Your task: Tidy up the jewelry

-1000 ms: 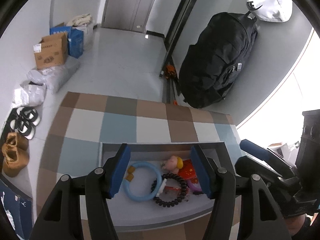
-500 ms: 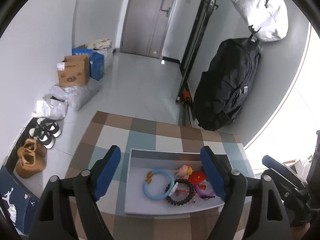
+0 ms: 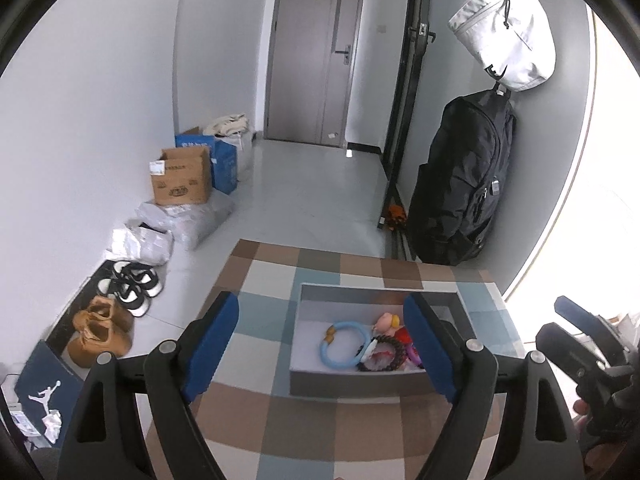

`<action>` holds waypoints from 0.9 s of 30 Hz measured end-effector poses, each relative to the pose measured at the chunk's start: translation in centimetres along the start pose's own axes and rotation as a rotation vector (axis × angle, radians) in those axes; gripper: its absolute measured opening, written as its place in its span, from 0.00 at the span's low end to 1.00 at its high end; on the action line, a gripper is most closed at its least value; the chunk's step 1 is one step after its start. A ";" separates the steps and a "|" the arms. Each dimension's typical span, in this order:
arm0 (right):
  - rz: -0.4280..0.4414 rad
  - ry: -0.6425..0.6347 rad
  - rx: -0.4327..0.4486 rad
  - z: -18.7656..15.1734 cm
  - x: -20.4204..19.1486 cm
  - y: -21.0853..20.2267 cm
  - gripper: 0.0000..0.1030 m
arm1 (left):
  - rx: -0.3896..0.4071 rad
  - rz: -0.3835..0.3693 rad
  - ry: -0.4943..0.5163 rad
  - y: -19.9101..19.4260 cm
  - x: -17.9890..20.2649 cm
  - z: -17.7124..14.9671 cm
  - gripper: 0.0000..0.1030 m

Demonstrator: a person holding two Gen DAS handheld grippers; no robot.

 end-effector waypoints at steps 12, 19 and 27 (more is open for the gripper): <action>-0.007 -0.005 -0.009 -1.3 -0.6 -1.3 1.00 | 0.033 0.019 0.032 -1.4 0.3 -1.2 0.79; -0.022 0.027 -0.011 -1.5 -0.1 -1.5 1.00 | 0.030 0.013 0.037 -1.5 0.6 -1.6 0.79; -0.027 0.042 -0.030 -1.6 0.3 -1.4 1.00 | 0.017 0.000 0.047 -1.5 1.0 -1.8 0.79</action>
Point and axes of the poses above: each gripper's, at about its wrist camera, not at the fingertips, and y roughly the way its jaws point, x to its right, z to its top, the point moved 1 cm from there along y, roughly the way its jaws point, and after that the axes turned 9 degrees about x, right-handed, at the moved point
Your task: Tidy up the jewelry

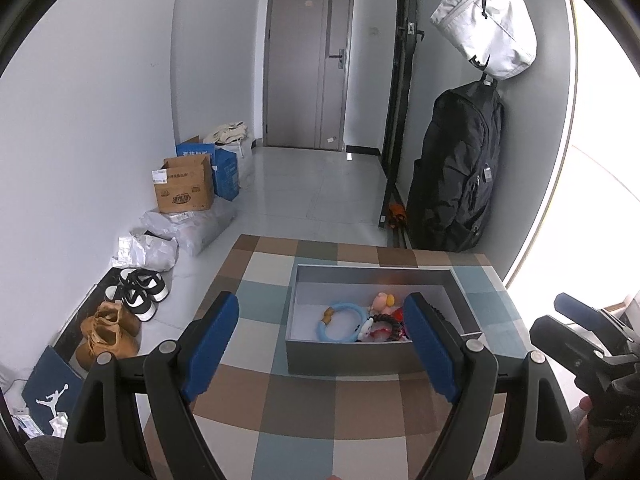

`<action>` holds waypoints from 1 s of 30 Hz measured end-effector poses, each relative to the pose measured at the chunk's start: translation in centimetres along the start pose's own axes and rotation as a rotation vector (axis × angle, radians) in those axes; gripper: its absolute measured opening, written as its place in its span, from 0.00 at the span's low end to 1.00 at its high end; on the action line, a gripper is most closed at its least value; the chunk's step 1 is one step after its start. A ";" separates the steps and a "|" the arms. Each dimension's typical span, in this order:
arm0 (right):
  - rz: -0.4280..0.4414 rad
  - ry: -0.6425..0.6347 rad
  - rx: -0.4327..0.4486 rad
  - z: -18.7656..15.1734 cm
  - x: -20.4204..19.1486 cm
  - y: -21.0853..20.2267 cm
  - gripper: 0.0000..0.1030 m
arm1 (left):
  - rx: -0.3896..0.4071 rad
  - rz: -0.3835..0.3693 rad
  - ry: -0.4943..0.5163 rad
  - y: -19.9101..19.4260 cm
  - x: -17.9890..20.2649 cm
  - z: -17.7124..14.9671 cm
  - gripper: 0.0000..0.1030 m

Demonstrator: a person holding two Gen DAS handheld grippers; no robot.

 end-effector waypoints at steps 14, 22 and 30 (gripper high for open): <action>-0.004 0.003 -0.017 -0.2 0.2 0.6 1.00 | -0.001 0.003 -0.019 0.1 0.0 0.3 0.79; -0.005 -0.001 -0.023 -0.3 0.2 0.8 1.00 | -0.024 -0.019 -0.048 0.4 -0.3 0.4 0.79; -0.005 -0.008 -0.031 -0.5 0.1 1.1 1.00 | -0.024 -0.033 -0.044 0.3 -0.1 0.4 0.79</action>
Point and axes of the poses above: each gripper's, at about its wrist camera, not at the fingertips, and y roughly the way its jaws point, x to its right, z to its top, the point moved 1 cm from there along y, roughly the way its jaws point, and after that the axes turned 9 degrees about x, right-handed, at the moved point
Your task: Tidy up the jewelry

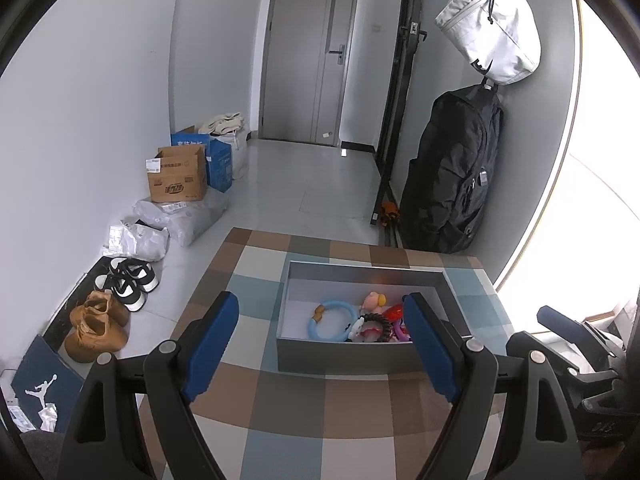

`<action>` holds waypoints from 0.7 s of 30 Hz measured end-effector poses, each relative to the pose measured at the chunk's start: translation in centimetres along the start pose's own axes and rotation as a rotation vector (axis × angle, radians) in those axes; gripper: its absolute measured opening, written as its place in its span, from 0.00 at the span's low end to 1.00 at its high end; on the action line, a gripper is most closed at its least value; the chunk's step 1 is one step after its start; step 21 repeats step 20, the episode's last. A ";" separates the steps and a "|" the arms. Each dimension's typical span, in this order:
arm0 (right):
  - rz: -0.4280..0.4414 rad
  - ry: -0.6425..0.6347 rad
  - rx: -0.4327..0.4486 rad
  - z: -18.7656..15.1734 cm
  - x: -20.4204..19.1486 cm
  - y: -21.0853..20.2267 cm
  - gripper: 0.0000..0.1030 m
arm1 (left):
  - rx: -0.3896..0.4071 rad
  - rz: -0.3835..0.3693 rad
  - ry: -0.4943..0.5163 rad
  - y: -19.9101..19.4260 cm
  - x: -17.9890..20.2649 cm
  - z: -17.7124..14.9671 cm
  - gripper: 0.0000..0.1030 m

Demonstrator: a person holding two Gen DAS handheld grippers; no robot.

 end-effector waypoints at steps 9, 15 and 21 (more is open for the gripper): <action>-0.005 -0.004 -0.012 -0.2 -0.2 0.2 1.00 | 0.004 -0.007 0.008 -0.1 0.1 0.1 0.79; -0.008 -0.002 -0.017 -0.2 -0.2 0.4 1.00 | 0.002 -0.008 0.007 0.0 0.1 0.0 0.79; -0.010 0.004 -0.027 -0.4 -0.1 0.5 1.00 | 0.016 -0.002 -0.007 -0.1 -0.1 0.1 0.79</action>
Point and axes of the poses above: each gripper's, at about its wrist camera, not at the fingertips, and y roughly the way its jaws point, x to its right, z to its top, the point moved 1 cm from there along y, roughly the way its jaws point, and after that the axes turned 9 degrees about x, right-handed, at the moved point
